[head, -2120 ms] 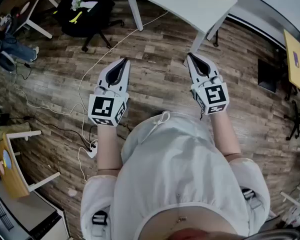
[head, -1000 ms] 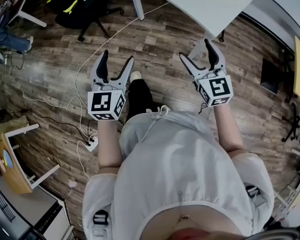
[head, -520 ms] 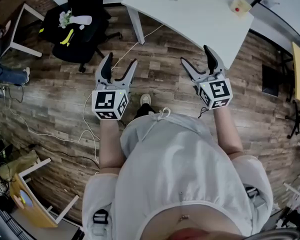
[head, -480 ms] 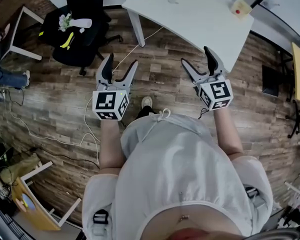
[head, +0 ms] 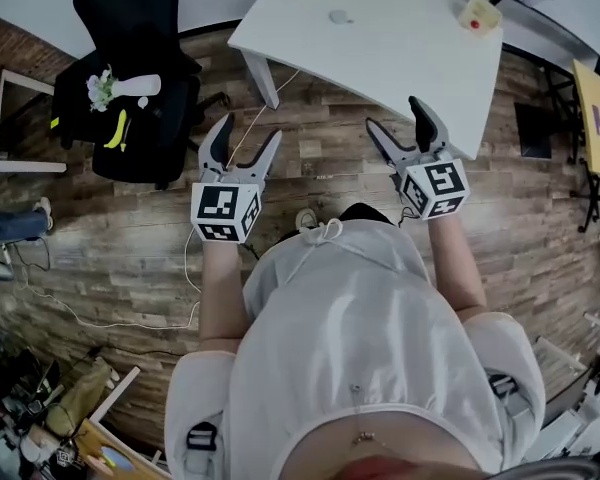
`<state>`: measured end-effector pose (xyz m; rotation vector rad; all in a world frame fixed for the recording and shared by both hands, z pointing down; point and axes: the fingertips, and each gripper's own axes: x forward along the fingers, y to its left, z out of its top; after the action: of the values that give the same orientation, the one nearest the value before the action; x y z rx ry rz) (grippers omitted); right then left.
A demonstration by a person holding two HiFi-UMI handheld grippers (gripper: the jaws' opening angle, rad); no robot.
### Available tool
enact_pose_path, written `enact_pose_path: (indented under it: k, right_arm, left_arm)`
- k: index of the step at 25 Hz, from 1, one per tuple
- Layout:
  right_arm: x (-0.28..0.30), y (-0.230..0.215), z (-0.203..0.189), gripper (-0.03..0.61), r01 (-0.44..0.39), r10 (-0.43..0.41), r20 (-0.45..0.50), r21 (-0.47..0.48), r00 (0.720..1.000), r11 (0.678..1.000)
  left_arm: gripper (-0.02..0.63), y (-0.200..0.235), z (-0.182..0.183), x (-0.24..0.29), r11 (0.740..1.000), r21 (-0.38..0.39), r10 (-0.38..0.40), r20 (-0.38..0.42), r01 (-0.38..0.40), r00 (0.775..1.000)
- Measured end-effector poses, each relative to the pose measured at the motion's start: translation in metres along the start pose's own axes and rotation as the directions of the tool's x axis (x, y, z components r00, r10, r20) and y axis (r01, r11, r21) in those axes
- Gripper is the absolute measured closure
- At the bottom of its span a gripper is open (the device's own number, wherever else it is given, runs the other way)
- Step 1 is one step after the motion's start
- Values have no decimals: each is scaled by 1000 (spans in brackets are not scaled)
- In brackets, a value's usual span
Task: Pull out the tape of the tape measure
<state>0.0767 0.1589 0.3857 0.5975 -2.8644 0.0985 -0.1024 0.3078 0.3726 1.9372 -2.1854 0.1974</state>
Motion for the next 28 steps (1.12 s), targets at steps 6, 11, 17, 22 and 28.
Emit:
enact_pose_path:
  k: [6, 11, 17, 22, 28]
  right_arm:
    - [45, -49, -2, 190, 46, -46, -12, -1, 999, 999]
    - [95, -116, -5, 190, 85, -84, -21, 30, 996, 996]
    - [153, -196, -12, 193, 126, -123, -54, 65, 991, 990]
    - [177, -242, -30, 199, 156, -146, -104, 93, 984, 983]
    - [199, -262, -51, 201, 183, -161, -179, 114, 970, 976]
  left_arm:
    - [268, 16, 0, 83, 997, 35, -68, -63, 70, 996]
    - [268, 22, 10, 176, 987, 90, -124, -130, 137, 984]
    - [268, 21, 16, 298, 953, 152, -217, -257, 261, 942]
    - [268, 13, -9, 377, 887, 250, -259, -426, 388, 867]
    - [267, 10, -60, 442, 798, 251, -306, -615, 548, 727]
